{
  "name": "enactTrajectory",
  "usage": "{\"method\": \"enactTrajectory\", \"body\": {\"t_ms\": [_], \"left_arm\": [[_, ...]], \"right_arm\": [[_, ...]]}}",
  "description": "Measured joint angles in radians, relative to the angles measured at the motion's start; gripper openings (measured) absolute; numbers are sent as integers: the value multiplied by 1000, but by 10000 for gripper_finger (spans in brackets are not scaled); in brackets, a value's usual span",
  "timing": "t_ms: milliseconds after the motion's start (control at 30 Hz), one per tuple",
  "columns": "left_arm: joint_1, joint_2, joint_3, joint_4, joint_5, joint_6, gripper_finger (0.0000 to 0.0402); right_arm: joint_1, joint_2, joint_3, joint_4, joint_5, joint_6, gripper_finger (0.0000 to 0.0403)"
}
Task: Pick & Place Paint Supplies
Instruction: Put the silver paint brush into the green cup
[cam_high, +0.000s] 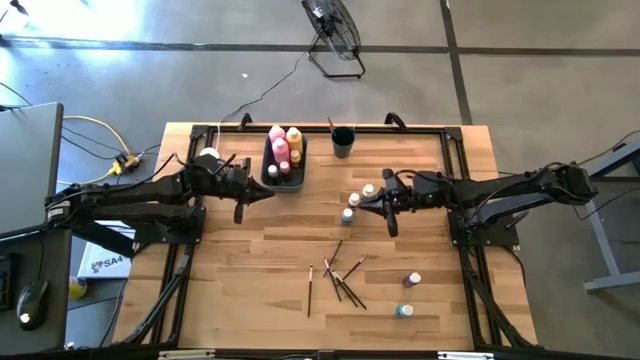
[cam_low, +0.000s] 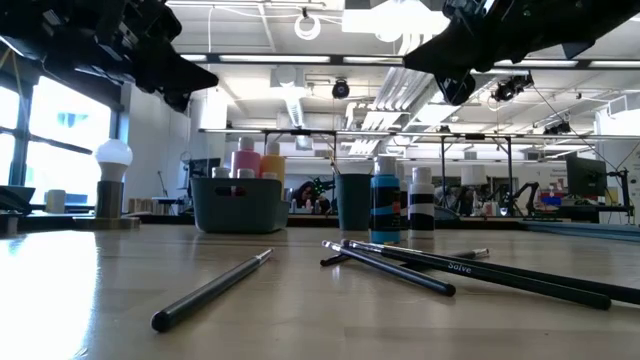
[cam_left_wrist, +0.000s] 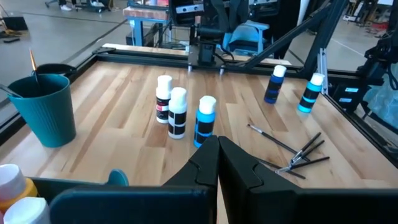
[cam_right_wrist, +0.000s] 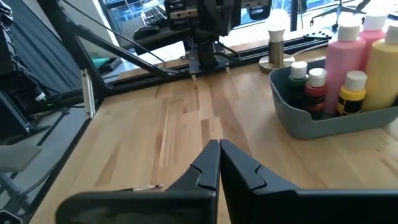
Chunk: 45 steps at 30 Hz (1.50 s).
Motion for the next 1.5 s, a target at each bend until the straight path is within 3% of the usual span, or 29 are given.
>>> {"method": "enactTrajectory", "body": {"t_ms": [233, 600, 1500], "left_arm": [[0, 0, 0, 0, 0, 1, 3], [0, 0, 0, -75, 65, 0, 3], [0, 1, 0, -95, 60, -44, 3]], "right_arm": [[0, 0, 0, 0, -7, 0, 4], [1, 0, 0, 0, -129, 0, 4], [0, 1, 0, 23, -132, -87, 4]]}}
